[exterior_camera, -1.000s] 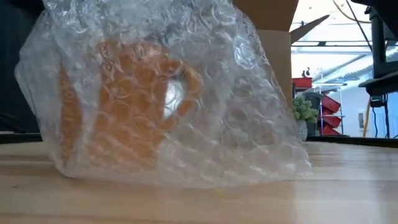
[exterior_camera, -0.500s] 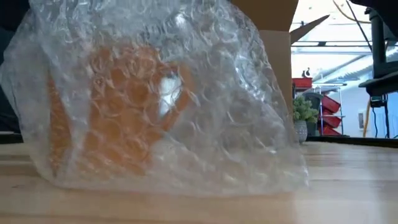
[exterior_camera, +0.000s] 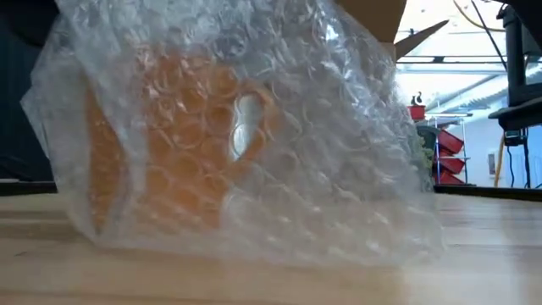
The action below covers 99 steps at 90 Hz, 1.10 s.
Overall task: Wrap mug
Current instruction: Wrap the orange cup with the bubble wrap
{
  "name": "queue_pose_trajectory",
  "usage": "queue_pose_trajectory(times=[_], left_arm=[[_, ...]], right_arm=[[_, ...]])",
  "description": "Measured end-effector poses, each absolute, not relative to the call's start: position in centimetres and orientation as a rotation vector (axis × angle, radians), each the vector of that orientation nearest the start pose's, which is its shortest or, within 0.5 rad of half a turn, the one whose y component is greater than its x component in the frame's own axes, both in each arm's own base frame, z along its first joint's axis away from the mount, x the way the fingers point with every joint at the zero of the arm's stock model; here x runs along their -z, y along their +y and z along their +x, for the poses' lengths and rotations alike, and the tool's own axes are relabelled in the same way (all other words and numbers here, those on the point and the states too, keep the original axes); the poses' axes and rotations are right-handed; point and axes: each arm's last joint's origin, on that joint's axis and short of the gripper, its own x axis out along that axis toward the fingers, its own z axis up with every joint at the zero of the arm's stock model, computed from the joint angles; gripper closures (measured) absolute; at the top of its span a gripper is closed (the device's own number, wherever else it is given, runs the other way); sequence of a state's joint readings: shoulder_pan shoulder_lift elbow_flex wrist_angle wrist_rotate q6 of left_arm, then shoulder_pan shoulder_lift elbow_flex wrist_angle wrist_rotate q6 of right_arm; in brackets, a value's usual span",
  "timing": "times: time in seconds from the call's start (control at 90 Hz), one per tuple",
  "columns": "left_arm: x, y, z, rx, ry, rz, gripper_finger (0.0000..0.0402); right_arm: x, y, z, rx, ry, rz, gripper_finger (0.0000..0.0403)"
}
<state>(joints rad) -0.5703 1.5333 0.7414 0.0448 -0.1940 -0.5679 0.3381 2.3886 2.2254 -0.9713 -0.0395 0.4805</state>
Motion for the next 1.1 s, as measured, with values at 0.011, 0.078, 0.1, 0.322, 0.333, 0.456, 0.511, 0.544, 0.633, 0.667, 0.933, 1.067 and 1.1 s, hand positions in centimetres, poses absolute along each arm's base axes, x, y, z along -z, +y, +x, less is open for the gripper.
queue_pose_trajectory(times=[0.011, 0.078, 0.1, 0.322, 0.333, 0.456, 0.511, 0.544, 0.633, 0.667, 0.933, 1.067, 1.1], left_arm=[[-17.0, -15.5, 25.2, 0.148, 0.769, -0.259, 0.0401], [-17.0, -15.5, 25.2, 0.148, 0.767, -0.258, 0.0401], [-17.0, -15.5, 25.2, 0.149, 0.766, -0.259, 0.0401], [-17.0, -15.4, 25.3, 0.152, 0.757, -0.265, 0.0401], [-17.0, -15.4, 25.3, 0.152, 0.757, -0.265, 0.0401], [-17.0, -15.3, 25.4, 0.149, 0.755, -0.264, 0.0401], [-17.0, -15.3, 25.4, 0.149, 0.755, -0.264, 0.0401], [-17.0, -15.3, 25.4, 0.146, 0.756, -0.266, 0.0401], [-17.0, -15.3, 25.3, 0.143, 0.755, -0.268, 0.0401], [-17.0, -15.3, 25.3, 0.143, 0.755, -0.268, 0.0401], [-17.1, -15.4, 25.5, 0.164, 0.731, -0.265, 0.0401], [-17.2, -15.5, 25.6, 0.182, 0.715, -0.263, 0.0401], [-17.2, -15.5, 25.6, 0.182, 0.715, -0.262, 0.0401]], right_arm=[[-21.6, 16.9, 47.6, -0.056, 1.180, 0.255, 0.0403], [-21.7, 17.0, 47.4, -0.047, 1.191, 0.255, 0.0403], [-21.8, 17.1, 47.3, -0.045, 1.194, 0.256, 0.0403], [-22.2, 17.3, 46.8, 0.007, 1.197, 0.265, 0.0403], [-22.2, 17.3, 46.8, 0.011, 1.196, 0.261, 0.0403], [-22.1, 17.0, 46.8, 0.051, 1.191, 0.242, 0.0403], [-22.1, 16.7, 46.9, 0.062, 1.193, 0.248, 0.0403], [-22.1, 16.4, 47.0, 0.072, 1.194, 0.255, 0.0403], [-22.1, 16.1, 47.1, 0.079, 1.192, 0.264, 0.0403], [-22.2, 16.0, 47.1, 0.075, 1.191, 0.265, 0.0403], [-22.3, 16.7, 46.7, 0.032, 1.210, 0.229, 0.0403], [-22.5, 17.0, 46.4, 0.005, 1.226, 0.219, 0.0403], [-22.6, 17.1, 46.3, -0.011, 1.234, 0.211, 0.0403]])
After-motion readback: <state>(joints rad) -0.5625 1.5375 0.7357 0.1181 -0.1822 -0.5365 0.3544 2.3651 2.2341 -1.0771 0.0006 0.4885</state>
